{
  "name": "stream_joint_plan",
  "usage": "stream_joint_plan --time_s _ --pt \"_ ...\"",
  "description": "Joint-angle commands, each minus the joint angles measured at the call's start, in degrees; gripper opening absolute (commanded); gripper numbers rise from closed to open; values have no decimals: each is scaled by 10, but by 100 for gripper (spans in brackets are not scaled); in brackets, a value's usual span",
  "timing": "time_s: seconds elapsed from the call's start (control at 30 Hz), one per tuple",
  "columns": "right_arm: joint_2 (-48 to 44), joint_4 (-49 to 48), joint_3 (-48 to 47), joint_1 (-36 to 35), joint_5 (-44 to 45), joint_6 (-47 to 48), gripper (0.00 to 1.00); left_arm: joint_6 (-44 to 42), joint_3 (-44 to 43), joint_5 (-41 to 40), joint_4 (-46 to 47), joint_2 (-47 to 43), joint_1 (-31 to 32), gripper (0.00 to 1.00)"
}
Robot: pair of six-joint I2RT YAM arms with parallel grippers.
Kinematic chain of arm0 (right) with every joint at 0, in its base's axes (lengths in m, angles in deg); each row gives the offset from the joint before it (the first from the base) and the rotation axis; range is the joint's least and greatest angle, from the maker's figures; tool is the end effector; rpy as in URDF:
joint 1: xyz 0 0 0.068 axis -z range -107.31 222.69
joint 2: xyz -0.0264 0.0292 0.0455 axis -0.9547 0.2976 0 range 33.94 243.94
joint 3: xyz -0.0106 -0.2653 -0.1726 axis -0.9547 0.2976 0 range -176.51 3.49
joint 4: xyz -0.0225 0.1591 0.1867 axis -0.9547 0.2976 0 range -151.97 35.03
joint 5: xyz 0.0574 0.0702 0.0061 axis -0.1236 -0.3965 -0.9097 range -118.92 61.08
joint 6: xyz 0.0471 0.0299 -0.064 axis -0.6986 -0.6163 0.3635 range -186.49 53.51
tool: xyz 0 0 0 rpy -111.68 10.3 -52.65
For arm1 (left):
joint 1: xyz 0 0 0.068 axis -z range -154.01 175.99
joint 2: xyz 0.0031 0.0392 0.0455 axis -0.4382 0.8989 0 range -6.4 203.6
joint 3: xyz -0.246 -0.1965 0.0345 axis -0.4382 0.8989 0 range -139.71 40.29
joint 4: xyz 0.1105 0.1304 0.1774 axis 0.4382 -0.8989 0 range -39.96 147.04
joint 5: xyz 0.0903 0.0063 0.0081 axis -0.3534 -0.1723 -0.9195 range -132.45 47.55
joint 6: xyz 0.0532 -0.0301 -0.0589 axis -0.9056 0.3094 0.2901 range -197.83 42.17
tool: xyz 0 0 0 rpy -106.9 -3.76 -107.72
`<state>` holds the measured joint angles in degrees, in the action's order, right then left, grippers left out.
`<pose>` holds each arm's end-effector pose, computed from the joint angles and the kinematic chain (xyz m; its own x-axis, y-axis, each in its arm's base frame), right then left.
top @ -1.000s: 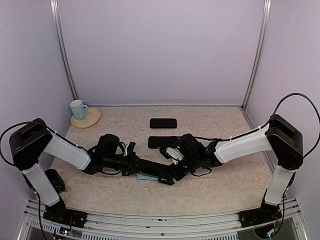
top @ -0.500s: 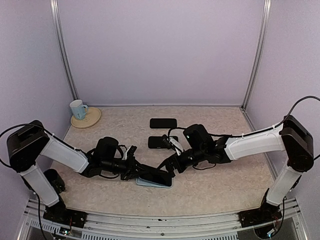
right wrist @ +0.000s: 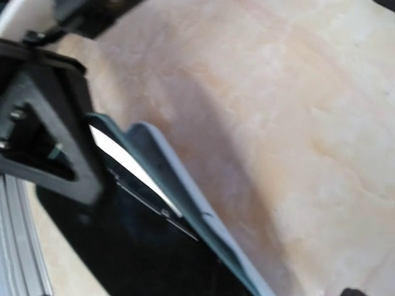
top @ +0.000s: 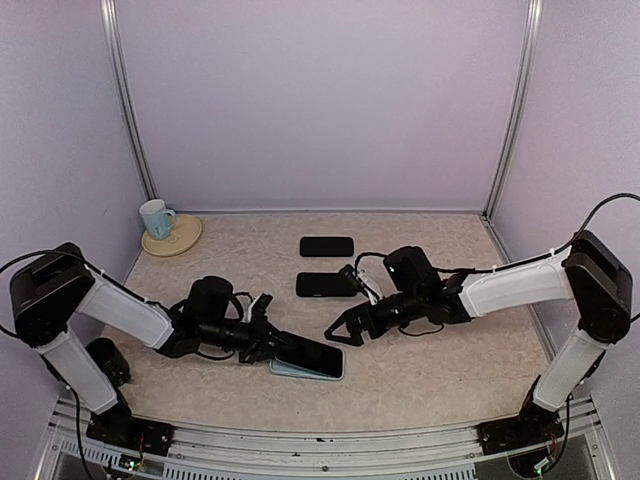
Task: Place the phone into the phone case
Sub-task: Install the phone into the phone case, then pass from the left arm to the right
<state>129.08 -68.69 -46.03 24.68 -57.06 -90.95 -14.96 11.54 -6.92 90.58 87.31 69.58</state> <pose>0.2143 0.2906 0.2120 -0.7555 -0.2935 -0.5857 -0.6461 0.4819 0.5919 0.1917 -0.2425 0.1698 -0.9912 -0.0564 -0.1195 0.0836 0.4327 -0.8976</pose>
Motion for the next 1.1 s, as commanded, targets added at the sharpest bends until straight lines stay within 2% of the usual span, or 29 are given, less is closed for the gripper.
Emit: stream_joint_plan --time_s 0.0,0.23,0.57,1.07 --pt "-10 -13 17 7 -9 -11 100 3 2 20 71 -35 -3 0" --pt "-6 -25 22 11 -20 -19 100 6 2 21 108 -62 -9 0" --pt "-14 -88 36 18 -101 -51 99 0 -4 16 132 -87 -12 0" --pt "-3 -190 51 18 -184 -113 81 8 -8 22 158 -75 -11 0"
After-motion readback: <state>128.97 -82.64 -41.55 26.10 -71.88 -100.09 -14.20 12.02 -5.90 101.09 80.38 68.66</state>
